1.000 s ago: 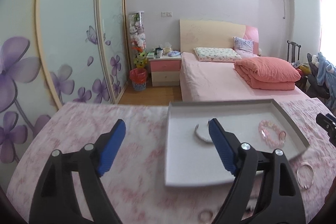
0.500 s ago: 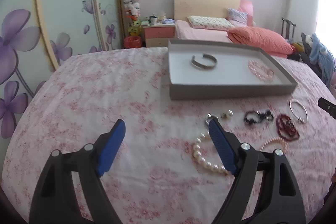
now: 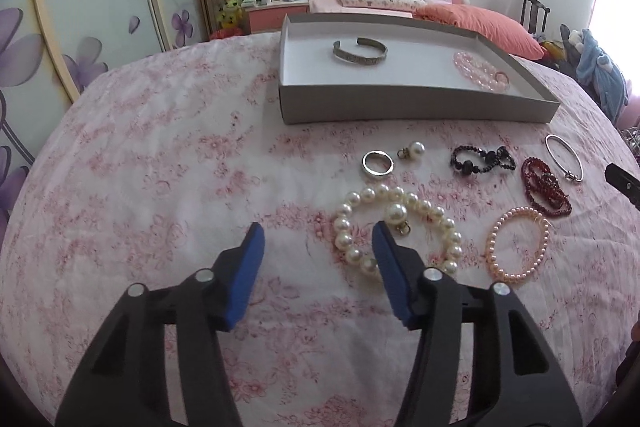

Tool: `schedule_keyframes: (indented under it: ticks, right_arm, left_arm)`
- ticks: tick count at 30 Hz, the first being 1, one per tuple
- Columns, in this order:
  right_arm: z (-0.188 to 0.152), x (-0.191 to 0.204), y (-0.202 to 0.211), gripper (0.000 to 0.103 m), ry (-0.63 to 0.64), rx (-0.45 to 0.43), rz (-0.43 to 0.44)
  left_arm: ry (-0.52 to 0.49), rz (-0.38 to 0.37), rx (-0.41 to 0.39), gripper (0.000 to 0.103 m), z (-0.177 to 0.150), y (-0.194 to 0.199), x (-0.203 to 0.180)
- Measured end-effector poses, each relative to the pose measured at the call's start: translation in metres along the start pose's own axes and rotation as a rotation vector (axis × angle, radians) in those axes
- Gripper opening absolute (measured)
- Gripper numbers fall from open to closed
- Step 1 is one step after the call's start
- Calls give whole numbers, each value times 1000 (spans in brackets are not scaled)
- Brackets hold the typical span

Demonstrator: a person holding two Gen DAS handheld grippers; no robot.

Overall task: Organize jewelry
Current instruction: 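Grasp the white pearl bracelet with the left gripper while the right gripper approaches the silver bangle, then lift the pearl bracelet with the left gripper while the right gripper grasps the round silver bangle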

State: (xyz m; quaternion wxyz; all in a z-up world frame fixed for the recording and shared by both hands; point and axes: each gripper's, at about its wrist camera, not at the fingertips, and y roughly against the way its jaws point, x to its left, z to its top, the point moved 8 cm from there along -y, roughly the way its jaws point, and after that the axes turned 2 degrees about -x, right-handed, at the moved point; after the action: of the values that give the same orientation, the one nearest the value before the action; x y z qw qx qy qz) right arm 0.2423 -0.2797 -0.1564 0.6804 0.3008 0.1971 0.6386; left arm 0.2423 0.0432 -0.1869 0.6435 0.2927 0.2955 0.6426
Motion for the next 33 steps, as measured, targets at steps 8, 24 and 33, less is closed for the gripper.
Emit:
schedule_keyframes:
  ticks: [8, 24, 33]
  right_arm:
    - [-5, -1, -4, 50, 4, 19, -7]
    - [-9, -3, -10, 50, -9, 38, -7]
    - [-2, -7, -18, 50, -23, 42, -11]
  left_arm:
    - [-8, 4, 22, 40, 1, -1, -6]
    - [-10, 2, 13, 11, 4, -1, -8]
    - [4, -13, 8, 10, 1, 1, -8]
